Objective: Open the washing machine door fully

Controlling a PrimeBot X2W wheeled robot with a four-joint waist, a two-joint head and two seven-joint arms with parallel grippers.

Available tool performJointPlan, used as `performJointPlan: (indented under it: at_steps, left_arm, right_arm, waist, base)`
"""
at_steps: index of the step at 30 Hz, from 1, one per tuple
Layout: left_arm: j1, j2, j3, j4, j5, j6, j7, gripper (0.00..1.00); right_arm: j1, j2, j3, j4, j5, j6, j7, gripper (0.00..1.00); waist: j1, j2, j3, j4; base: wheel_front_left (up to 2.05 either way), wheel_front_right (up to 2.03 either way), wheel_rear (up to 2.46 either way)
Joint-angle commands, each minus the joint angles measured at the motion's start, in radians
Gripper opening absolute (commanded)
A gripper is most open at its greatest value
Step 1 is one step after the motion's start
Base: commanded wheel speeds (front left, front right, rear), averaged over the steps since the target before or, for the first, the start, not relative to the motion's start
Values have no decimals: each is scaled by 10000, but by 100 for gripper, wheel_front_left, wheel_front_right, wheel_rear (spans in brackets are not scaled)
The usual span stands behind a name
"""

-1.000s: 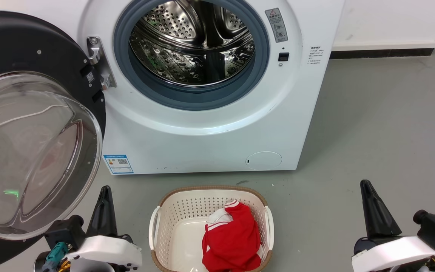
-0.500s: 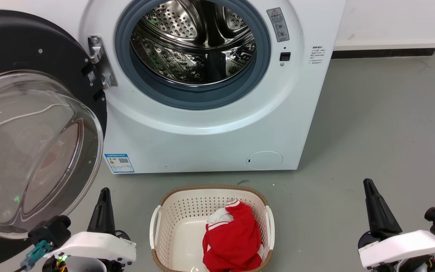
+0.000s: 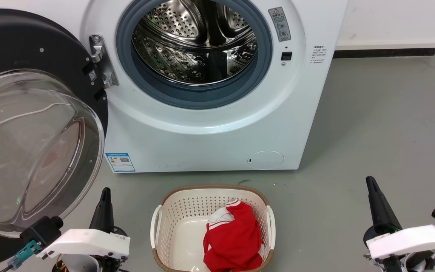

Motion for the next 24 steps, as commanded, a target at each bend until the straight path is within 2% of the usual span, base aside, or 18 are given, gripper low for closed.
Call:
performJointPlan:
  at_steps: [1,24]
  left_arm:
    - [-253,7,57,-51,-378,-98,84,0]
    - [-426,-57,340,222,-3079,-487,745,0]
  right_arm:
    - [-266,-77,-48,-32,398,0,61,0]
    - [-582,-104,-242,515,3100,-1,484,0]
  waist:
    - [0,0,2,5]
    - [0,0,34,67]
  base:
    - [0,0,0]
    - [0,0,0]
